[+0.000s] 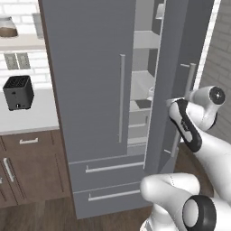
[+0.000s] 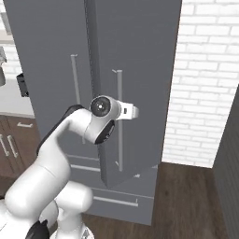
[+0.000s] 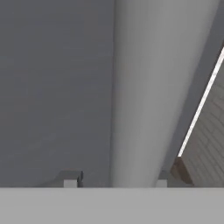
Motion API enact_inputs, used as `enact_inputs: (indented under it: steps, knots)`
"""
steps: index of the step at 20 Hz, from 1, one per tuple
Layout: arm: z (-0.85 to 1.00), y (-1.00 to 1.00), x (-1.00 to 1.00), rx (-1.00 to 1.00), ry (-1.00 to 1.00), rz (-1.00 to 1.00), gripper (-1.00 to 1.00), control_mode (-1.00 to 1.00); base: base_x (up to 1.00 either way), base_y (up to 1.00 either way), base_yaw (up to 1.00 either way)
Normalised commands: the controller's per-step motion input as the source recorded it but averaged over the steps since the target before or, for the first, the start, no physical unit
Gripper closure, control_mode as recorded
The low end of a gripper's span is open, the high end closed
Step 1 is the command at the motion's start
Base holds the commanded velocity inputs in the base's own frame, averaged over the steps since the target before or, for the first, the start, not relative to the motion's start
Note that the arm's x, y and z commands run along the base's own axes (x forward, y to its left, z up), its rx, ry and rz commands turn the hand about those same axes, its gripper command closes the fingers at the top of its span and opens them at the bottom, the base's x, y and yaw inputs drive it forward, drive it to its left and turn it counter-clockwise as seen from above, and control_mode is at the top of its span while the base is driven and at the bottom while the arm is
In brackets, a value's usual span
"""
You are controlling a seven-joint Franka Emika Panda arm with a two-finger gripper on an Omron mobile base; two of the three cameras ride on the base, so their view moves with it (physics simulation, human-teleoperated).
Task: Take the strawberry from the fridge and place it on top of the pancake, located on the dining counter.
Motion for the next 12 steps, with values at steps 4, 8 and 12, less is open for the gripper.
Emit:
enact_inputs:
  steps: [4,8,12]
  knots:
    - [0.3,-0.16,-0.26,-0.03,0.03,0.0,-1.0,-1.0,0.0,0.0,0.0]
    - [0.23,-0.16,-0.72,-0.08,0.0,0.0,-1.0,-1.0,0.0,0.0,0.0]
    - [0.37,-0.02,-0.86,-0.11,0.0,0.0,-1.0,-1.0,0.0,0.0,0.0]
